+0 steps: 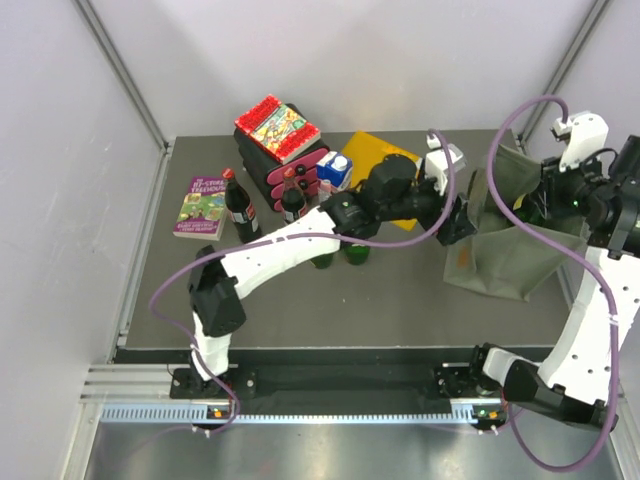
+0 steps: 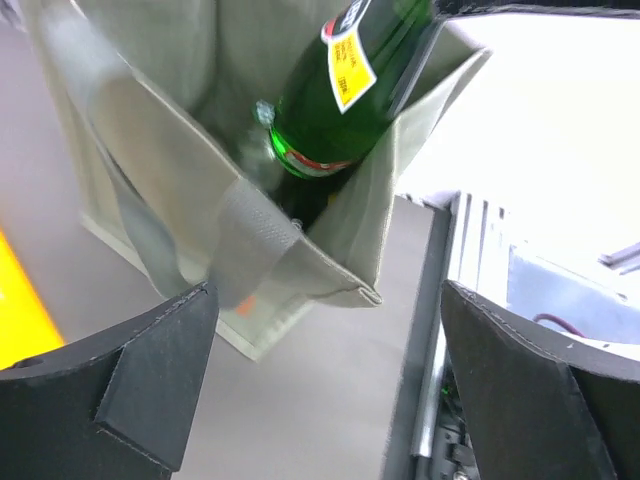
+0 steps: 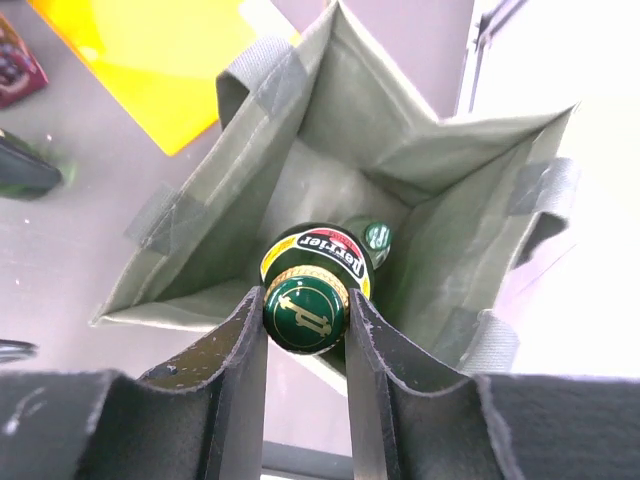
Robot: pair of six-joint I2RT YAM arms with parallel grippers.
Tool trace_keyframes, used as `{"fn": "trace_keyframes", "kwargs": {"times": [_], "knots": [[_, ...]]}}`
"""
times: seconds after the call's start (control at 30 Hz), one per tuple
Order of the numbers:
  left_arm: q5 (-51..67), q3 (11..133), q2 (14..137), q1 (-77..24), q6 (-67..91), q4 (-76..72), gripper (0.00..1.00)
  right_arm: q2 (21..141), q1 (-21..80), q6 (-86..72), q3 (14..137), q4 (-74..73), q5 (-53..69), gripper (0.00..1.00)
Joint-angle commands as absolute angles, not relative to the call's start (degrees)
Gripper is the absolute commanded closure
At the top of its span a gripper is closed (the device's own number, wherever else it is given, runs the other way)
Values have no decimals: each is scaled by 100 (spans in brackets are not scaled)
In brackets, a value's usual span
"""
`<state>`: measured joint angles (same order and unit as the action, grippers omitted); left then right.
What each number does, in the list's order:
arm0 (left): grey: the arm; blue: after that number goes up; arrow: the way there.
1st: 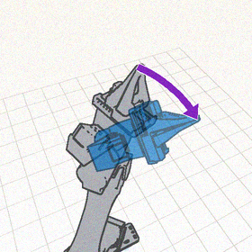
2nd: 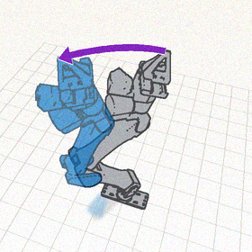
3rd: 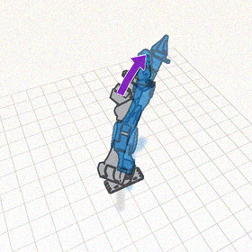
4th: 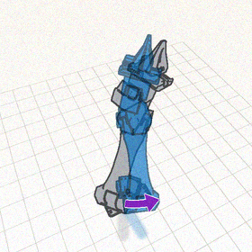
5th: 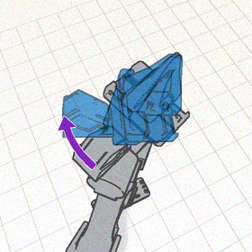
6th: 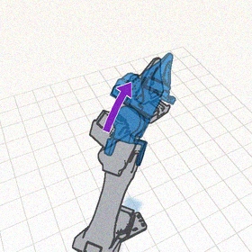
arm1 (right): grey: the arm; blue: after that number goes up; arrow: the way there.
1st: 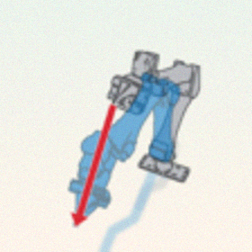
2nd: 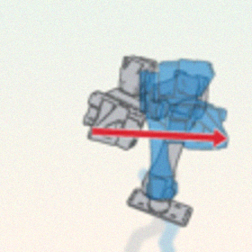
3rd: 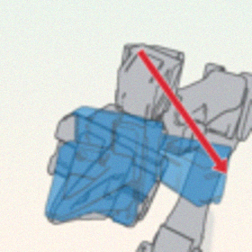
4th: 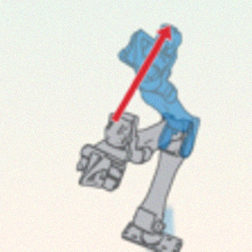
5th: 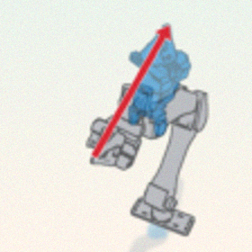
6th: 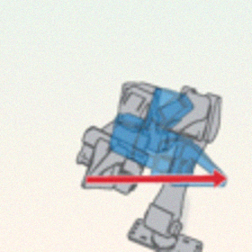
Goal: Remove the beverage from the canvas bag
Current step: Take out the drink from the canvas bag.
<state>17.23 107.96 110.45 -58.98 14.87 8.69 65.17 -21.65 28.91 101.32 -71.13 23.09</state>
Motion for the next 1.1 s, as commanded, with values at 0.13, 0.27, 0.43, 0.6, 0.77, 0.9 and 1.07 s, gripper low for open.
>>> {"fn": "trace_keyframes", "kwargs": {"times": [0.13,0.27,0.43,0.6,0.77,0.9,1.07], "knots": [[2012,10257,10204,-5810,379,-147,1,6767,-2171,3050,11626,-6882,2812,100],[2258,10257,10222,-5810,-121,-430,1,6864,-2171,3059,12040,-6917,3014,100],[2452,10590,10546,-5818,-255,-738,1,6891,-2171,3032,12349,-6882,3216,100],[2549,11170,11125,-5844,-27,-1185,1,6785,-2171,2962,12121,-6750,3348,100],[2444,11758,11662,-5968,-18,-1590,1,6759,-2171,2936,12085,-6697,3445,100],[2329,12128,12154,-6117,-26,-1836,1,6750,-2171,2857,12094,-6601,3524,100],[2013,12357,12506,-6205,-18,-2057,1,6732,-2171,2786,12103,-6583,3709,100]]}}
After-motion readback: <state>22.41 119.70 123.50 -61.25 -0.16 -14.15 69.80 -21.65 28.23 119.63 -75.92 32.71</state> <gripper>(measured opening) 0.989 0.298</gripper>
